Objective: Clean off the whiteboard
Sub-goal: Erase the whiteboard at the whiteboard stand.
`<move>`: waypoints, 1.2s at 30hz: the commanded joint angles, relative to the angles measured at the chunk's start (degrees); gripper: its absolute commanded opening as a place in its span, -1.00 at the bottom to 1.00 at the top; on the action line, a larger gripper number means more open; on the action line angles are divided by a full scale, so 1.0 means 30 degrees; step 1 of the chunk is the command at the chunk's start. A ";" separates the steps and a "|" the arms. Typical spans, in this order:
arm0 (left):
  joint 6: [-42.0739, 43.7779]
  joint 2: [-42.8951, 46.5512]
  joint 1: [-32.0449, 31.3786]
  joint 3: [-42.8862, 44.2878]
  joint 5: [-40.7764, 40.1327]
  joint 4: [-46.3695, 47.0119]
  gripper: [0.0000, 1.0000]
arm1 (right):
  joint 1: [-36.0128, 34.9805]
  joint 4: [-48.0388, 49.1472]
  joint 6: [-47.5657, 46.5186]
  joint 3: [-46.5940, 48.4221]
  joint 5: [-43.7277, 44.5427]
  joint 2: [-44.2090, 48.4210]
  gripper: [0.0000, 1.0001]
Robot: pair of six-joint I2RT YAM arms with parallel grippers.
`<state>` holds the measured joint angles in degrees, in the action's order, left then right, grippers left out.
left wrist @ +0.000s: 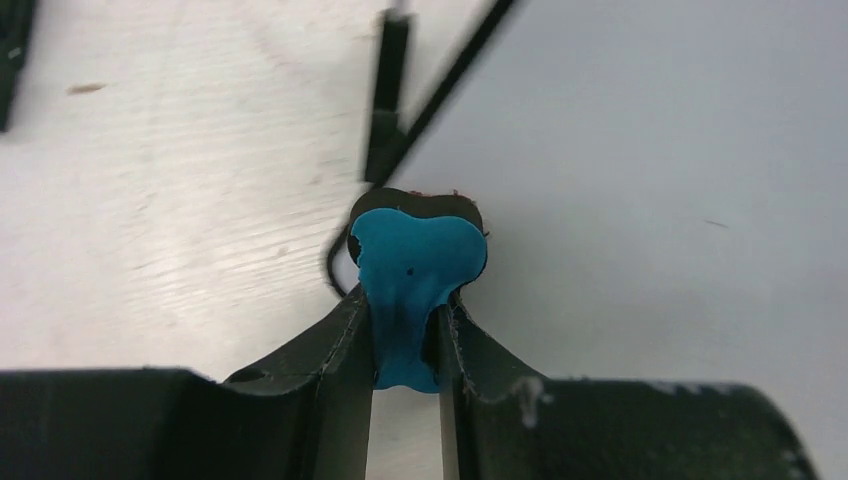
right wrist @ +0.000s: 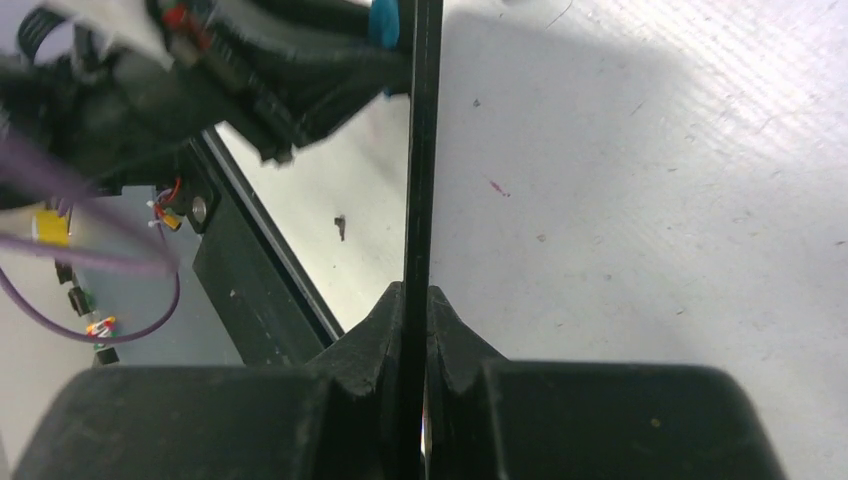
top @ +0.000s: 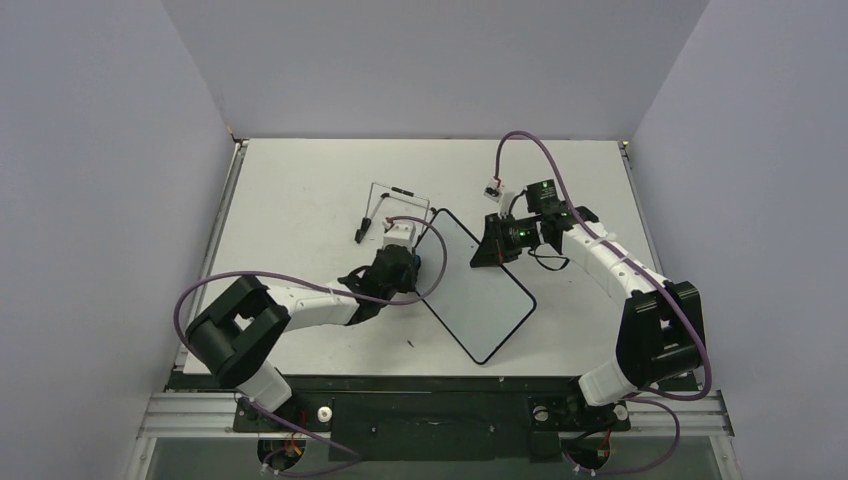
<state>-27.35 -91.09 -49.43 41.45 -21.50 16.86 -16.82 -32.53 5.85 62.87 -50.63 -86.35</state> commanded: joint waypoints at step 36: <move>-0.1646 -0.0112 -0.7251 -0.0485 0.5395 0.3666 -1.00 | -0.0021 -0.0471 0.0678 0.0078 -0.4813 0.2170 -1.00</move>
<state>-32.56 -90.98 -68.14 37.26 6.20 31.22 -17.08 -36.05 3.90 62.61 -55.61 -84.14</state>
